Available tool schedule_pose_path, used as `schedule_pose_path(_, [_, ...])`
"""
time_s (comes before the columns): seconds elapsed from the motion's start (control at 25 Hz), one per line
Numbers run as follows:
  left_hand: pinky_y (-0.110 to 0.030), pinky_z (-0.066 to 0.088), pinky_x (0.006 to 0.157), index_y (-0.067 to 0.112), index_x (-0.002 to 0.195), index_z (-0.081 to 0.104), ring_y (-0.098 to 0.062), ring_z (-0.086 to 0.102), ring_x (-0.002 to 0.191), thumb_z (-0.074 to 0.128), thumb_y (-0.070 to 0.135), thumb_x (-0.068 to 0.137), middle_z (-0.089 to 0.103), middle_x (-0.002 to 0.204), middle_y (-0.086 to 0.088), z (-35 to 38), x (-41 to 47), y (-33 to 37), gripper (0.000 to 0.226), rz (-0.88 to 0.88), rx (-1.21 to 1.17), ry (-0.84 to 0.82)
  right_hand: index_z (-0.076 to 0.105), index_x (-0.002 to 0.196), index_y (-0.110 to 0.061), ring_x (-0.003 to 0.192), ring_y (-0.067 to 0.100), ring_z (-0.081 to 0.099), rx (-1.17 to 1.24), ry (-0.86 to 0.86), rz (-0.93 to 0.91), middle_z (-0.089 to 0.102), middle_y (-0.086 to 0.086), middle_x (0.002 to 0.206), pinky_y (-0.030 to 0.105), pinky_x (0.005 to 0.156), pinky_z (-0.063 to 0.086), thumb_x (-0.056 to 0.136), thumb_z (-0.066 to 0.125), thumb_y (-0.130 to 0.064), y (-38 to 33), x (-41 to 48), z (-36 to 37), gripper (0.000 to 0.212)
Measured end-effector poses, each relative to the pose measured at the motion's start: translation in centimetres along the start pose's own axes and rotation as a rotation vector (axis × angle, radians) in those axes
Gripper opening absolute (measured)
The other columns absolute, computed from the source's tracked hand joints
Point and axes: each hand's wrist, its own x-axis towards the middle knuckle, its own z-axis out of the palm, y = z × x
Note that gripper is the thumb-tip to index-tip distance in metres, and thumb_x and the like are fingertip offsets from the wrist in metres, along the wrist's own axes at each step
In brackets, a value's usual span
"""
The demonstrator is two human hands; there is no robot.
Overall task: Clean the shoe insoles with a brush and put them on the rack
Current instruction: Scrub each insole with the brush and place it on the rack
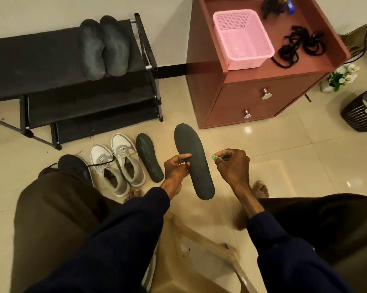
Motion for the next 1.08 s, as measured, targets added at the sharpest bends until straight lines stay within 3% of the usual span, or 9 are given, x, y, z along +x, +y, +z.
schedule_pose_path(0.12, [-0.035, 0.062, 0.085, 0.015, 0.102, 0.077, -0.028, 0.066, 0.112, 0.062, -0.011, 0.093, 0.07, 0.12, -0.007, -0.4, 5.9, -2.5, 0.032, 0.001, 0.182, 0.023, 0.081, 0.092, -0.013, 0.073, 0.003, 0.068, -0.002, -0.052, 0.074, 0.077, -0.001, 0.088, 0.002, 0.066, 0.047, 0.085, 0.08, -0.009, 2.9, 2.1, 3.5, 0.008])
schedule_pose_path(0.24, [-0.041, 0.061, 0.09, 0.008, 0.097, 0.078, -0.029, 0.068, 0.108, 0.063, -0.014, 0.091, 0.072, 0.11, -0.006, -0.7, 11.5, -5.7, 0.028, -0.045, 0.289, 0.049, 0.081, 0.094, -0.014, 0.076, 0.001, 0.068, -0.006, -0.128, 0.119, 0.076, -0.005, 0.087, 0.012, 0.074, 0.055, 0.086, 0.081, -0.014, 5.8, 4.3, 7.0, 0.008])
schedule_pose_path(0.4, [-0.029, 0.062, 0.081, 0.016, 0.083, 0.077, -0.027, 0.07, 0.101, 0.068, -0.014, 0.087, 0.074, 0.101, -0.007, -0.8, 16.9, -9.4, 0.032, -0.062, 0.348, 0.068, 0.079, 0.093, -0.017, 0.075, -0.002, 0.065, 0.03, -0.192, 0.181, 0.071, -0.011, 0.083, 0.0, 0.063, 0.045, 0.086, 0.081, -0.019, 8.6, 6.0, 10.8, 0.008])
schedule_pose_path(0.6, [-0.029, 0.057, 0.08, 0.025, 0.079, 0.077, -0.019, 0.07, 0.1, 0.077, -0.005, 0.083, 0.077, 0.101, -0.005, -1.0, 20.9, -12.2, 0.03, -0.055, 0.387, 0.107, 0.081, 0.088, -0.017, 0.073, -0.001, 0.068, 0.044, -0.236, 0.208, 0.076, -0.009, 0.082, 0.008, 0.065, 0.049, 0.084, 0.083, -0.018, 11.8, 5.4, 13.6, 0.005])
schedule_pose_path(0.72, [-0.021, 0.056, 0.074, 0.013, 0.085, 0.078, -0.018, 0.071, 0.089, 0.079, -0.001, 0.081, 0.075, 0.094, -0.004, -1.8, 21.2, -12.8, 0.015, -0.05, 0.335, 0.219, 0.081, 0.089, -0.016, 0.075, -0.001, 0.069, 0.054, -0.246, 0.212, 0.076, -0.007, 0.083, 0.007, 0.066, 0.05, 0.084, 0.084, -0.019, 12.5, 4.9, 14.0, 0.007])
schedule_pose_path(0.8, [-0.028, 0.056, 0.071, 0.003, 0.085, 0.073, -0.024, 0.068, 0.082, 0.07, 0.003, 0.087, 0.07, 0.088, -0.011, -3.3, 20.7, -12.9, 0.003, 0.004, 0.228, 0.353, 0.081, 0.091, -0.015, 0.076, -0.003, 0.068, 0.056, -0.257, 0.226, 0.076, -0.007, 0.084, 0.006, 0.065, 0.05, 0.084, 0.084, -0.019, 12.4, 4.7, 14.3, 0.008])
schedule_pose_path(0.88, [-0.026, 0.051, 0.073, 0.003, 0.094, 0.068, -0.03, 0.065, 0.088, 0.06, 0.0, 0.092, 0.066, 0.096, -0.016, -4.8, 19.8, -12.6, 0.009, 0.058, 0.268, 0.507, 0.081, 0.091, -0.015, 0.076, -0.004, 0.068, 0.066, -0.26, 0.242, 0.076, -0.007, 0.084, 0.005, 0.064, 0.049, 0.084, 0.084, -0.019, 11.8, 4.5, 14.5, 0.008])
schedule_pose_path(0.96, [-0.011, 0.042, 0.085, 0.003, 0.118, 0.063, -0.035, 0.057, 0.114, 0.066, -0.002, 0.087, 0.059, 0.123, -0.019, -5.8, 19.2, -12.2, 0.032, 0.107, 0.561, 0.621, 0.081, 0.091, -0.016, 0.077, -0.003, 0.068, 0.076, -0.261, 0.248, 0.076, -0.007, 0.084, 0.006, 0.063, 0.049, 0.084, 0.084, -0.019, 11.3, 4.4, 14.7, 0.008])
schedule_pose_path(1.08, [-0.037, 0.032, 0.114, 0.007, 0.15, 0.035, -0.044, 0.03, 0.14, 0.08, 0.007, 0.079, 0.027, 0.152, -0.028, -6.3, 19.6, -11.9, 0.084, 0.012, 0.994, 0.652, 0.081, 0.093, -0.016, 0.079, -0.004, 0.067, 0.076, -0.28, 0.238, 0.076, -0.008, 0.085, 0.006, 0.064, 0.05, 0.084, 0.084, -0.018, 11.3, 4.3, 15.0, 0.01])
